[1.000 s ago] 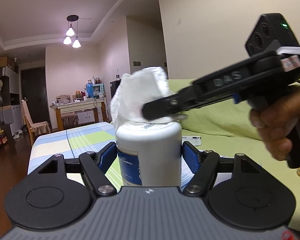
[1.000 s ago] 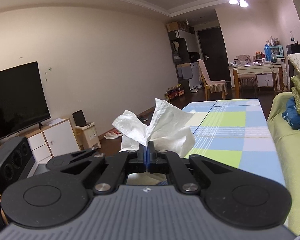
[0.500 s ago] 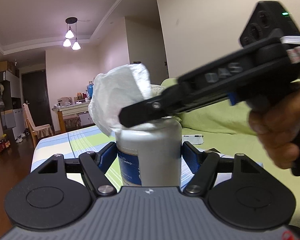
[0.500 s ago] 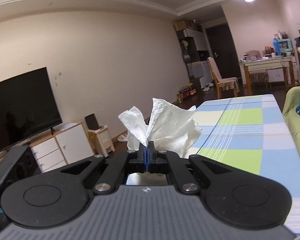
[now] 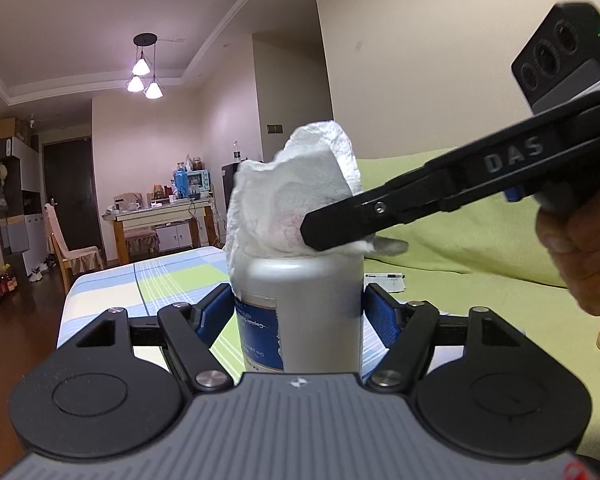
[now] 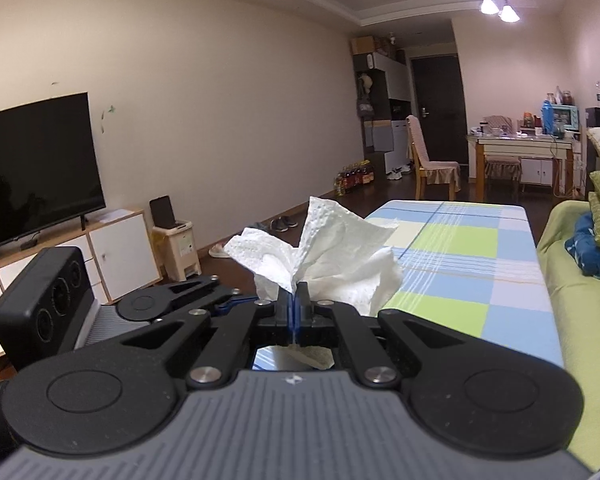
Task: Clean container
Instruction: 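Wipe the bottle cap with the tissue in the right gripper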
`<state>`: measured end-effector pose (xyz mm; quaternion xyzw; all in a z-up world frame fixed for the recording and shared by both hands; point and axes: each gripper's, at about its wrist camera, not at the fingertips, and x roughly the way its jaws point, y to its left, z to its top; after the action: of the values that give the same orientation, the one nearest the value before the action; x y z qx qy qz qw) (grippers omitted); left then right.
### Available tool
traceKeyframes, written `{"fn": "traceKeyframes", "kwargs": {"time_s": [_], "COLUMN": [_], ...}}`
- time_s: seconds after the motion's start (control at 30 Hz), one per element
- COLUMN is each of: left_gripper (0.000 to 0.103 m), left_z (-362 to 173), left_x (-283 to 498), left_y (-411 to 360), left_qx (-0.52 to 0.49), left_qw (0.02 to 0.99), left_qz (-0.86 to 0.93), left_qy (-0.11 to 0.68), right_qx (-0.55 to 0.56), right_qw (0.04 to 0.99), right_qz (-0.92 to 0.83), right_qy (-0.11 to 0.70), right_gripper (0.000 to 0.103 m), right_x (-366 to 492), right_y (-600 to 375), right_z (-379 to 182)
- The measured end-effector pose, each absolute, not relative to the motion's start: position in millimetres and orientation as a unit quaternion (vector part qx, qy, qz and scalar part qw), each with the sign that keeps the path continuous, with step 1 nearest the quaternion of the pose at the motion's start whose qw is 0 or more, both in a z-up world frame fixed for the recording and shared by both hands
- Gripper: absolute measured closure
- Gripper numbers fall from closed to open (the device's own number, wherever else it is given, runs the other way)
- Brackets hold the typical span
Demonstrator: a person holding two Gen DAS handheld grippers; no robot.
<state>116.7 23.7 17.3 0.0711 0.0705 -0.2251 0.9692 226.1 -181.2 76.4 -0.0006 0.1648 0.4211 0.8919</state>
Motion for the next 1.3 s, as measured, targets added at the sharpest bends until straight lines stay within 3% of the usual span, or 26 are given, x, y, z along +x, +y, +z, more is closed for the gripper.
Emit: {"fn": "traceKeyframes", "kwargs": {"time_s": [0.5,0.67,1.17,1.3], "left_gripper": [0.032,0.032,0.032,0.032], "left_z": [16.6,42.3,35.7,28.0], "left_x": [118.0,130.0,190.6,188.9], "left_y": [22.9,27.8,74.0,54.6], "left_qx": [0.054,0.052,0.041,0.042], "left_qw": [0.969,0.97,0.969,0.97], "left_qz": [-0.228,-0.225,-0.229,-0.226], "left_qy": [0.075,0.079,0.084,0.084], "right_qx": [-0.064,-0.063,-0.049,-0.047], "right_qw": [0.904,0.898,0.905,0.905], "right_qz": [0.378,0.39,0.377,0.378], "right_qy": [0.189,0.193,0.191,0.19], "right_gripper": [0.103,0.103,0.103,0.103], "right_x": [231.1,222.6,239.7,232.5], "right_y": [-162.5,-155.2,-157.3,-161.0], "right_z": [94.3,97.8,89.7,88.9]}}
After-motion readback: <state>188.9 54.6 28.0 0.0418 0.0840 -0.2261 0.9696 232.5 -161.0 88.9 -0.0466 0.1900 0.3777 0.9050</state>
